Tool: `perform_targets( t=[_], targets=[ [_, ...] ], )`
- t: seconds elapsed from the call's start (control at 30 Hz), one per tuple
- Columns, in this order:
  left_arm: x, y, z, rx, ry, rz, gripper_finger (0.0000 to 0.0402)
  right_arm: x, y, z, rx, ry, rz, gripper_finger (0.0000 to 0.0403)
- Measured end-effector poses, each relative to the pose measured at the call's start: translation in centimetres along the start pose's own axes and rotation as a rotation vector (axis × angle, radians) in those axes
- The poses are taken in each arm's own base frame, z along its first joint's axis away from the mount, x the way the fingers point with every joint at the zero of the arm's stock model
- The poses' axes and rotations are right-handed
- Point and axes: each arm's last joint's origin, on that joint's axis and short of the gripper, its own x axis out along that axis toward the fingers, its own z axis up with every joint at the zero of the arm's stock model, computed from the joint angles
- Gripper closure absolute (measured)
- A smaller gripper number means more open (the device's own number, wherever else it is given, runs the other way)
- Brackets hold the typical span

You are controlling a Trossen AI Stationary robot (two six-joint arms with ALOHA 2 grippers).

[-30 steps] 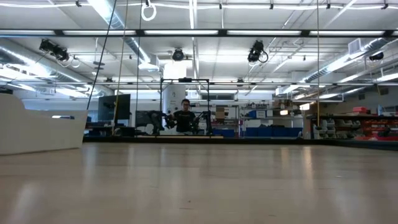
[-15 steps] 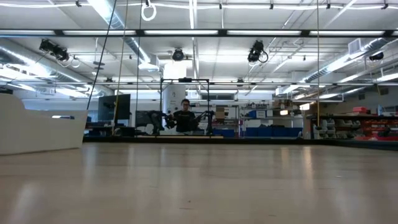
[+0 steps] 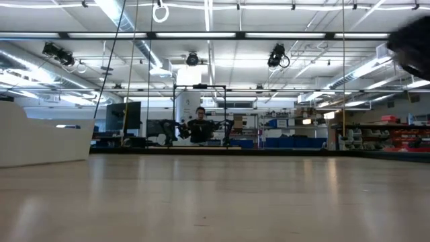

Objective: Pick and place USB-C Cables
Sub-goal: Put the dark blue charger cable into the white bin

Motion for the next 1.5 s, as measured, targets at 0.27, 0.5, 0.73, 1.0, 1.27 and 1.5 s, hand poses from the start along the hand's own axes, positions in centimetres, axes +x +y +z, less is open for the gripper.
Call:
perform_targets(
  t=[0.27,0.5,0.73,1.0,1.27,1.5],
  targets=[
    [0.0,-0.2,0.4,0.081,-0.037,-0.012,0.0221,-2.1,-2.7,6.3,-0.127,-0.291,-0.194,0.0385],
    [0.0,-0.4,0.5,0.208,-0.042,-0.056,0.0219,-3.1,-5.8,10.4,-0.196,-0.479,-0.265,0.0385],
    [0.0,-0.4,0.5,0.25,-0.038,-0.071,0.019,-3.2,-8.7,12.2,-0.21,-0.549,-0.299,0.0385],
    [2.0,-0.3,0.9,0.272,-0.048,-0.032,0.012,-3.7,-10.1,13.6,-0.246,-0.653,-0.248,0.0385],
    [4.2,-0.6,1.1,0.29,-0.069,-0.013,0.0087,-3.8,-10.6,13.7,-0.247,-0.66,-0.262,0.0383],
    [4.1,-1.0,2.0,0.238,-0.143,-0.087,0.0088,-3.8,-10.7,13.9,-0.24,-0.67,-0.271,0.0384]
  ],
)
